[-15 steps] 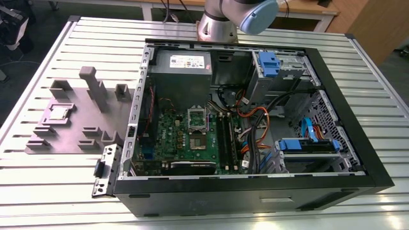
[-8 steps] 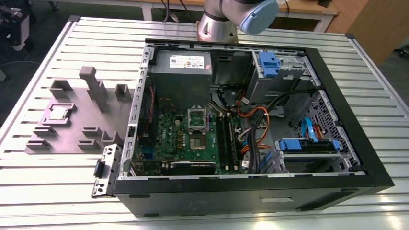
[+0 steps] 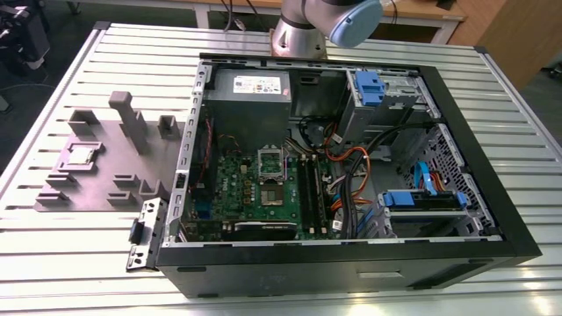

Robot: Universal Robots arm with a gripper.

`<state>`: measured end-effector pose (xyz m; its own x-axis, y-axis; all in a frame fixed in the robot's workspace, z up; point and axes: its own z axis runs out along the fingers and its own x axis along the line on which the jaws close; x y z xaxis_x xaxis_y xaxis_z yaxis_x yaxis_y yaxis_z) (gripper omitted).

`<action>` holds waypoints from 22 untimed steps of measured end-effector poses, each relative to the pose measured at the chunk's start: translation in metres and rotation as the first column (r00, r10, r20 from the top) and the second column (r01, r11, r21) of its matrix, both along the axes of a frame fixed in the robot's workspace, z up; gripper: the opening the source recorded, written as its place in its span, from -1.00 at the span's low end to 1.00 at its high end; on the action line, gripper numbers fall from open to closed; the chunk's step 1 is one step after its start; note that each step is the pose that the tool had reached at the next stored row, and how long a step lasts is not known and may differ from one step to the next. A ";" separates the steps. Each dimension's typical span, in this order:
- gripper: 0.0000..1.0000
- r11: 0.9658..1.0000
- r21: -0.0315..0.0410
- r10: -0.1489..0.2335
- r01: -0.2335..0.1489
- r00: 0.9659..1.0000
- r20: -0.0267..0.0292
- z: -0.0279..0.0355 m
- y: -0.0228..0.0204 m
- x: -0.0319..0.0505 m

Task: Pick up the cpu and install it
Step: 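Pick up the cpu and move it towards the insertion slot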

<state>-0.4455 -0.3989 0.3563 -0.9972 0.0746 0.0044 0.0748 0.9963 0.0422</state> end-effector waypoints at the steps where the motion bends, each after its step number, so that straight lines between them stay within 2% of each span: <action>1: 0.18 1.000 0.000 0.000 0.000 1.000 0.000 0.0000 0.0000 0.0000; 5: 0.18 1.000 0.000 0.008 -0.008 1.000 -0.002 -0.0026 0.0001 0.0000; 9: 0.18 0.999 0.000 0.039 -0.039 0.999 -0.004 -0.0067 0.0002 -0.0002; 22: 0.18 0.999 0.000 0.041 -0.041 0.999 -0.004 -0.0081 0.0001 -0.0002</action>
<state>-0.4457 -0.3988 0.3482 -0.9994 0.0336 0.0080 0.0339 0.9985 0.0419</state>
